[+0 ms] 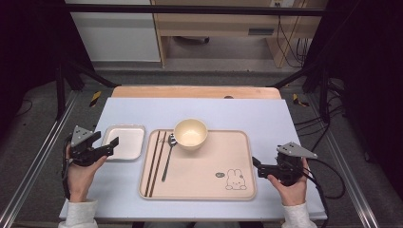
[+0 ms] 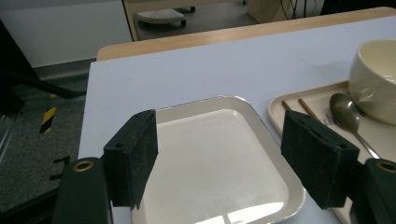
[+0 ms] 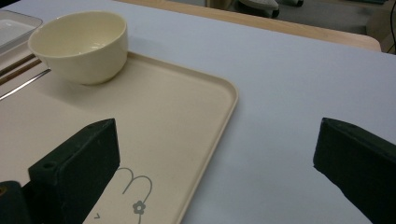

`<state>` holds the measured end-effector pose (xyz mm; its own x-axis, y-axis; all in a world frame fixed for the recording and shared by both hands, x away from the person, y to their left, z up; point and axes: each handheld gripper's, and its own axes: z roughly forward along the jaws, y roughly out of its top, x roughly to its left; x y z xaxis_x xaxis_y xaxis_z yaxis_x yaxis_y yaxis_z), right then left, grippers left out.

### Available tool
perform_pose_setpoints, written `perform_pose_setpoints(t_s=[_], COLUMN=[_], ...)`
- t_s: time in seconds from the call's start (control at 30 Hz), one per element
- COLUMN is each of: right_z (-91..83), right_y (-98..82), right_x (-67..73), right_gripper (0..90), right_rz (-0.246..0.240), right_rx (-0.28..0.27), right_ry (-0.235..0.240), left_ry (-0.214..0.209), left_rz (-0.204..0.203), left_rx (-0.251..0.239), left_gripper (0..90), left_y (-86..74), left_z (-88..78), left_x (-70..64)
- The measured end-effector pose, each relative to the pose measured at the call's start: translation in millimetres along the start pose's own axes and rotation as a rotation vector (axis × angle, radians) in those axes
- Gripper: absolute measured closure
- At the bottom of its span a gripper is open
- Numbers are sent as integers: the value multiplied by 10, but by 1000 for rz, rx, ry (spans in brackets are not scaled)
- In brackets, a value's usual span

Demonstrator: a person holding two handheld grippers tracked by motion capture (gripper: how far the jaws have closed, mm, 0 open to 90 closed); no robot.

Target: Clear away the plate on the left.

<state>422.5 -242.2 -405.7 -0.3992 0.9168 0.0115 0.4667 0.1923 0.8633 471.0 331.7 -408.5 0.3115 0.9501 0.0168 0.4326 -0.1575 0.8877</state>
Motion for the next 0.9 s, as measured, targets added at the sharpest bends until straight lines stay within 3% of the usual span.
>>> perform_pose_setpoints(t_s=[0.33, 0.9], right_z=[-3, 31], right_y=[-4, -18], right_x=[-3, 22], right_gripper=[8, 8], right_rz=[3, -1], right_rx=[-1, 10], right_ry=[1, 8], left_ry=[52, 90], left_rz=[-18, -19], left_rx=[72, 157], left_gripper=[265, 303], left_y=[-91, -229], left_z=[203, 444], left_x=[193, 375])
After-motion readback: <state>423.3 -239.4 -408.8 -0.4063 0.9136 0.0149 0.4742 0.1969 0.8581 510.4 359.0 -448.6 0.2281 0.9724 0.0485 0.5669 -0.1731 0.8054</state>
